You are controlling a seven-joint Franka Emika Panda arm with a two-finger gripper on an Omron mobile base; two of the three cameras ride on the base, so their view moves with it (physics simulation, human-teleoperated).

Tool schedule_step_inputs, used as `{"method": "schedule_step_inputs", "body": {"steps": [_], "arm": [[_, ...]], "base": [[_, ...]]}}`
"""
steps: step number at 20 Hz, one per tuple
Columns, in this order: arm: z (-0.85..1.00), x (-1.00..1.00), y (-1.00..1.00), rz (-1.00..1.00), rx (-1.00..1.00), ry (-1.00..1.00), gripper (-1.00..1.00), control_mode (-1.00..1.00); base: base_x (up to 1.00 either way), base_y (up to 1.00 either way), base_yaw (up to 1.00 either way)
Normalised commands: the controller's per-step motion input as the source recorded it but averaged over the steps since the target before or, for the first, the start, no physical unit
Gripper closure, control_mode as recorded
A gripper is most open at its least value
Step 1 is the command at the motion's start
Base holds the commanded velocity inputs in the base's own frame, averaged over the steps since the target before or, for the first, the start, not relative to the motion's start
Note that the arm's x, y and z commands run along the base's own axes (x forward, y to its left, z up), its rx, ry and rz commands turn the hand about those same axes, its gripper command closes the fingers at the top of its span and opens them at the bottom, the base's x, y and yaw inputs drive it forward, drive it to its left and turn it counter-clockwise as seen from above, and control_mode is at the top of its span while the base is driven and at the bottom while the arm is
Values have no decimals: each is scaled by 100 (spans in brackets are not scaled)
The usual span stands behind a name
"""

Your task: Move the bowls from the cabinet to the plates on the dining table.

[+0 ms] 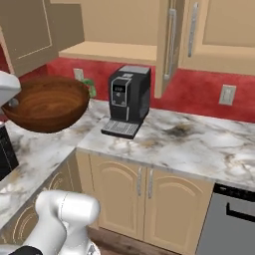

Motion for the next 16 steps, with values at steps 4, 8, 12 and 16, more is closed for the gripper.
{"method": "schedule_step_inputs", "body": {"steps": [4,8,12,16], "arm": [[0,0,0,0,0,0,100,100],[0,0,0,0,0,0,100,100],[0,0,0,0,0,0,100,100],[0,0,0,0,0,0,100,100]], "base": [[-54,-2,-5],[-4,-31,-32],[1,-38,-44],[2,-43,-59]]}}
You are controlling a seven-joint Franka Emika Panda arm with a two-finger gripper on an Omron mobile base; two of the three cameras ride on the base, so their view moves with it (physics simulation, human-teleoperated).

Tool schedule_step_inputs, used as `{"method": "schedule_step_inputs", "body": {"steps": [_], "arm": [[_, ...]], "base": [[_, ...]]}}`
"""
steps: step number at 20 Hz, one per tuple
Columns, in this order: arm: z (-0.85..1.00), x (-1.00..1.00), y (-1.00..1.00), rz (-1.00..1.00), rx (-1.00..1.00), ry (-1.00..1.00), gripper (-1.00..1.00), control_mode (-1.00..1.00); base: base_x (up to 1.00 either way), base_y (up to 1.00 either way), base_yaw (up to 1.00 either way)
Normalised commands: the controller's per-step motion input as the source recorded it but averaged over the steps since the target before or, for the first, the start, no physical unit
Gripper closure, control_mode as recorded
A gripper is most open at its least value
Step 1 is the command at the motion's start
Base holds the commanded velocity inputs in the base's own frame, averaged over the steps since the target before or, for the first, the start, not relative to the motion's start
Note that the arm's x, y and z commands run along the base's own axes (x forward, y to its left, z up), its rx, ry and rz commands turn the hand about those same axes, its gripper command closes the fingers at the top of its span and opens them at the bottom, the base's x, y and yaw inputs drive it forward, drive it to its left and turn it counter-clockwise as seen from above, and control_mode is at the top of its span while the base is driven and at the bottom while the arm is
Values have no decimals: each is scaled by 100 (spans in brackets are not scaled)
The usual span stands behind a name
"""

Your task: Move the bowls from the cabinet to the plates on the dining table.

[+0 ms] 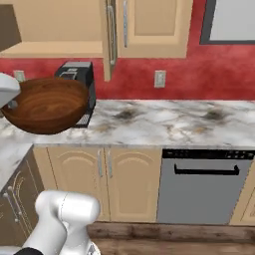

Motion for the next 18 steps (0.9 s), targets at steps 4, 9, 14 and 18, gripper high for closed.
{"method": "schedule_step_inputs", "body": {"steps": [4,9,14,18], "arm": [[0,0,0,0,0,0,100,100],[0,0,0,0,0,0,100,100],[0,0,0,0,0,0,100,100],[0,0,0,0,0,0,100,100]], "base": [[0,-45,-61],[1,-49,-64],[0,-49,-64],[0,-63,-63]]}}
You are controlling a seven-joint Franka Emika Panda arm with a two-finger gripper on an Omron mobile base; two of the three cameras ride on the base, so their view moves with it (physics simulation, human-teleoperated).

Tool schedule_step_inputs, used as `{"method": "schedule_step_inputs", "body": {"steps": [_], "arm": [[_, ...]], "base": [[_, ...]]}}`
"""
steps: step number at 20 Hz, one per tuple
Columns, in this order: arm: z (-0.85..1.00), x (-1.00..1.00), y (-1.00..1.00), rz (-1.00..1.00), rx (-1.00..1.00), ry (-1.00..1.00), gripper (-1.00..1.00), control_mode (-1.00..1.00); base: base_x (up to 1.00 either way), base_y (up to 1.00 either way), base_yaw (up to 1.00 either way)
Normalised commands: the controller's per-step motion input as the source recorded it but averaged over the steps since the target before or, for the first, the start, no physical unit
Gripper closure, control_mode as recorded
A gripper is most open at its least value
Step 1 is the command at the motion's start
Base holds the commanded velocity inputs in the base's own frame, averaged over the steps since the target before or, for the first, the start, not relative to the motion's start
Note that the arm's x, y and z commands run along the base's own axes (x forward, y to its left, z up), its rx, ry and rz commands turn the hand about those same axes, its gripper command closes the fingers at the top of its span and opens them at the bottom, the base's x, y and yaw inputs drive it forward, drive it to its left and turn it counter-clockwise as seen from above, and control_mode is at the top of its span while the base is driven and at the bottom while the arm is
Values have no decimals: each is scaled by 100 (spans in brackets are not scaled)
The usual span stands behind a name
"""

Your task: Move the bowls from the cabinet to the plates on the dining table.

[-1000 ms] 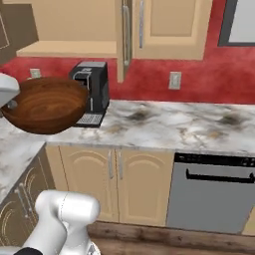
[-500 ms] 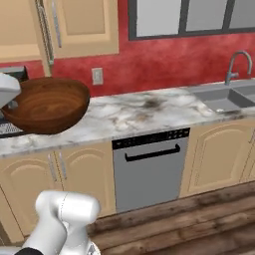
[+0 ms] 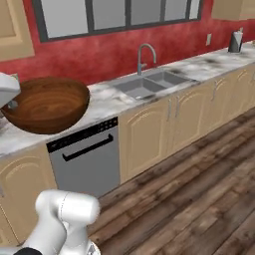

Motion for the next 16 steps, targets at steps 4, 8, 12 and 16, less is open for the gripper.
{"method": "schedule_step_inputs", "body": {"steps": [4,8,12,16], "arm": [[0,0,0,0,0,0,100,100],[0,0,0,0,0,0,100,100],[0,0,0,0,0,0,100,100],[0,0,0,0,0,0,100,100]], "base": [[0,-67,-64],[2,-56,-62],[19,0,-35],[55,23,-10]]}}
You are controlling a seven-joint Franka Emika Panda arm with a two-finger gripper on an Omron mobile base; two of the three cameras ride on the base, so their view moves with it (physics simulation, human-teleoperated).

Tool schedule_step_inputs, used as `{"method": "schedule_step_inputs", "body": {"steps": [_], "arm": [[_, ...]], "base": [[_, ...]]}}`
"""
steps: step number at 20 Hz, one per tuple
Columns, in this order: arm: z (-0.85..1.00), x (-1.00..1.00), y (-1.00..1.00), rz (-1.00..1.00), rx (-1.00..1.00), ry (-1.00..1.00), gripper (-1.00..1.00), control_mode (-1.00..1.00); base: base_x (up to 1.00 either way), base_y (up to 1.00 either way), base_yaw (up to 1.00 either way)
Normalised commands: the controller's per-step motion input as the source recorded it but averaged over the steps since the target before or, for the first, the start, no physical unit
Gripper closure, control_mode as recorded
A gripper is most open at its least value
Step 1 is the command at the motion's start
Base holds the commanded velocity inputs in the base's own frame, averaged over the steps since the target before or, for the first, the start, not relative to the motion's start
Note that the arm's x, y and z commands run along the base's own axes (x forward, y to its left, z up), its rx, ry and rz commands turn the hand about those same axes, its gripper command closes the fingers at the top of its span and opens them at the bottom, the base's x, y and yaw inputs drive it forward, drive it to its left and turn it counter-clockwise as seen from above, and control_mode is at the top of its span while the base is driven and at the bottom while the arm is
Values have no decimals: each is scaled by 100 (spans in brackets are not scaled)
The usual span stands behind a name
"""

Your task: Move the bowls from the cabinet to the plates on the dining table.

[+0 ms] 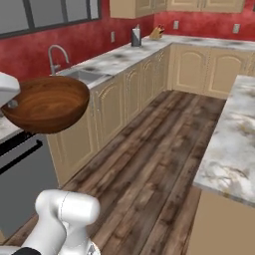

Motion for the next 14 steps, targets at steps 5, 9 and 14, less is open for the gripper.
{"method": "schedule_step_inputs", "body": {"steps": [5,9,14], "arm": [[0,0,0,0,0,0,100,100],[0,0,0,0,0,0,100,100],[0,0,0,0,0,0,100,100]], "base": [[80,4,-3],[83,0,0],[74,18,-15]]}}
